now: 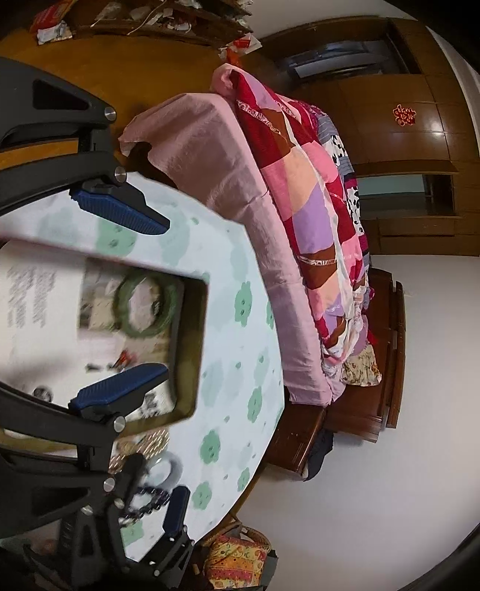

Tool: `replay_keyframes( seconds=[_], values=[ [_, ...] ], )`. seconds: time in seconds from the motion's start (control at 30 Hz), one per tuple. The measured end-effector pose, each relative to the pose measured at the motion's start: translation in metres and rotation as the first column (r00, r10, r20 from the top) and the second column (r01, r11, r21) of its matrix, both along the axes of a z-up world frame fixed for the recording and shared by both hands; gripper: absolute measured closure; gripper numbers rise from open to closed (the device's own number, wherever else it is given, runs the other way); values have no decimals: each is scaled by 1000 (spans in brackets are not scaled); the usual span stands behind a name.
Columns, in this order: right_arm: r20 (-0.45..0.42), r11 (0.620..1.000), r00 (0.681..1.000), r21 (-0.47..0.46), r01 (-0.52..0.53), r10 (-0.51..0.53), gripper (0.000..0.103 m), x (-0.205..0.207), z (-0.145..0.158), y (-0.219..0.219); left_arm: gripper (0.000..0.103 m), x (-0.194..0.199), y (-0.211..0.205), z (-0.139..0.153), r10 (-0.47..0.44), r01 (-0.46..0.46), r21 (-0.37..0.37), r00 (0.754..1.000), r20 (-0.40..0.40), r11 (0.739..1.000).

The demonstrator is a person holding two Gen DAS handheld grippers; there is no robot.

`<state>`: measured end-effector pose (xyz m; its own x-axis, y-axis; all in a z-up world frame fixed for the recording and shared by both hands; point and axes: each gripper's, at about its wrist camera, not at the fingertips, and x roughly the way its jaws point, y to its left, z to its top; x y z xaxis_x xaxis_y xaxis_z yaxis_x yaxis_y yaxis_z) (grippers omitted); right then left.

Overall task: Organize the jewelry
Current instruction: 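Move the left tool back to the gold bead chain on the table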

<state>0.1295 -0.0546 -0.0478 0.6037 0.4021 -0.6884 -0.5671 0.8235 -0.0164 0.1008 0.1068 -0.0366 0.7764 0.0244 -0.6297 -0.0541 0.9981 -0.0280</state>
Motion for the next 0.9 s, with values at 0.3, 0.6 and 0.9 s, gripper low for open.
replay_keyframes(
  seconds=[0.3, 0.6, 0.9],
  values=[
    [-52, 987, 987, 28, 157, -155, 27, -34, -9, -90, 31, -36, -87, 1, -164, 164, 34, 986, 11, 986],
    [-64, 976, 976, 45, 211, -208, 25, -49, -25, -124, 31, -56, -144, -26, -286, 289, 40, 956, -71, 956],
    [-65, 966, 965, 33, 256, -254, 22, -48, -40, -144, 31, -54, -162, -45, -328, 334, 31, 936, -125, 942]
  ],
)
